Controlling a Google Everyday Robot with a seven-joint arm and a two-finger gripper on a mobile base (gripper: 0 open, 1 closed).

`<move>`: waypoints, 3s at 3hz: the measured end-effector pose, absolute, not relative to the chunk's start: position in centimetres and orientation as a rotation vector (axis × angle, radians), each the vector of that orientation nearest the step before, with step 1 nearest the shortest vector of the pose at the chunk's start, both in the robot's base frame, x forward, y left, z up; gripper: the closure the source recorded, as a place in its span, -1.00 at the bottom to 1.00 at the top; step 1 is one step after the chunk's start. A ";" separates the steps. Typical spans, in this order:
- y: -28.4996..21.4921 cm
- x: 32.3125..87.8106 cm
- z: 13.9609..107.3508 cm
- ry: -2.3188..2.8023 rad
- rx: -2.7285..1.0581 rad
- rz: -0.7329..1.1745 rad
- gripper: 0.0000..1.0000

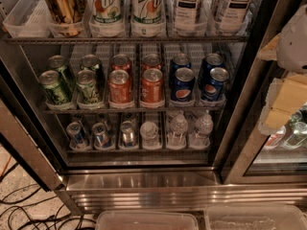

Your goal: Pick coke can from middle shelf of fridge

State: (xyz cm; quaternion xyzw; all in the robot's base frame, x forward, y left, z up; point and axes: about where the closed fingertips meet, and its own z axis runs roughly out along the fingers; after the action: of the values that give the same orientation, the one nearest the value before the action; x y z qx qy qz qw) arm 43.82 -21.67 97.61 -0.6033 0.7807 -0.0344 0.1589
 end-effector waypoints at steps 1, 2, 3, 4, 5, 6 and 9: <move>-21.7 43.8 97.6 2.232 -1.725 -0.098 -1.00; -19.7 43.6 97.5 2.221 -1.714 -0.063 -1.00; -15.8 43.3 96.7 2.212 -1.678 0.025 -1.00; -12.0 42.3 96.0 2.207 -1.564 0.152 -1.00; -8.5 40.7 94.6 2.202 -1.383 0.295 -1.00; -7.6 41.7 94.7 2.165 -1.318 0.309 -1.00; -6.7 40.9 90.9 2.072 -1.262 0.201 -1.00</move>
Offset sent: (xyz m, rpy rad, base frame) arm -0.0058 0.0439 -0.0078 0.0677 0.0270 0.0063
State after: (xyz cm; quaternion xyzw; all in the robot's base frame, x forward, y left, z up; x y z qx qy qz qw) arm 40.88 -6.67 90.86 -0.4863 0.7985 0.0774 0.3462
